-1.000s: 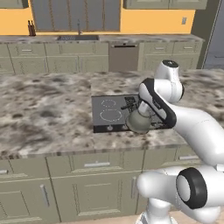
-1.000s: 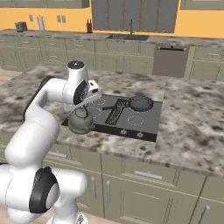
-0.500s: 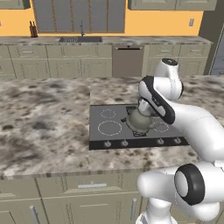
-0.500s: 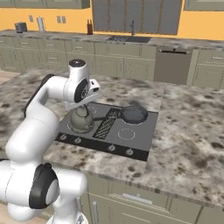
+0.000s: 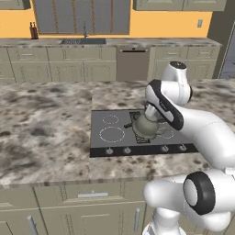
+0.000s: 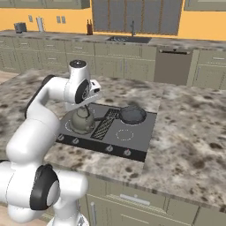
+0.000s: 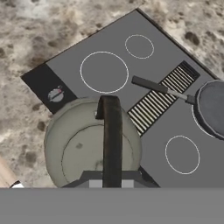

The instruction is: Pick the kettle from the counter and place it on a stove burner. Then turn the burner on.

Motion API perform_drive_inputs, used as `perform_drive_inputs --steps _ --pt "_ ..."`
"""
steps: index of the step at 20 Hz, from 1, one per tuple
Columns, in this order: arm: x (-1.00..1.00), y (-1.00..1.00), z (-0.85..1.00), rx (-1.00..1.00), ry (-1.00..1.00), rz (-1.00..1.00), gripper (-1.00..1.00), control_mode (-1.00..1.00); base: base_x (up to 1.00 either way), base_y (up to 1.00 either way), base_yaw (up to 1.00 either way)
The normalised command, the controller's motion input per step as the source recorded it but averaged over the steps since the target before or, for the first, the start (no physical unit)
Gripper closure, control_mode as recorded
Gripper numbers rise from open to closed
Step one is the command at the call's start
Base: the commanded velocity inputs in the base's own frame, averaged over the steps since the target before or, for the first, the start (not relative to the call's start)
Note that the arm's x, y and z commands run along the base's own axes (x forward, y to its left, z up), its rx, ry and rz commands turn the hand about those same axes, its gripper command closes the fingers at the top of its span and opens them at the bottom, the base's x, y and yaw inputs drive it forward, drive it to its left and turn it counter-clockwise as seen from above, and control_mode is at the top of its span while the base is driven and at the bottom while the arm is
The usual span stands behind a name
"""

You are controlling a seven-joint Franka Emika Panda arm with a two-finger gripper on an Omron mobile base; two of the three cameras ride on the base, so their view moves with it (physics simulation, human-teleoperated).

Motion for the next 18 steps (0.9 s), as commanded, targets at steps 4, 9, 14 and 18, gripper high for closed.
perform_drive_inputs --steps 4,9,14,18 --pt "0.48 0.14 -0.05 -0.01 0.00 -0.04 1.00 -1.00 0.00 0.00 0.00" --pt "0.70 0.19 -0.18 0.00 0.04 -0.02 1.00 -1.00 0.00 0.00 0.00" --pt "0.93 0.52 -0.30 0.00 0.13 -0.02 1.00 -1.00 0.00 0.00 0.00" --pt "1.00 0.76 -0.29 0.00 0.17 -0.05 1.00 -1.00 0.00 0.00 0.00"
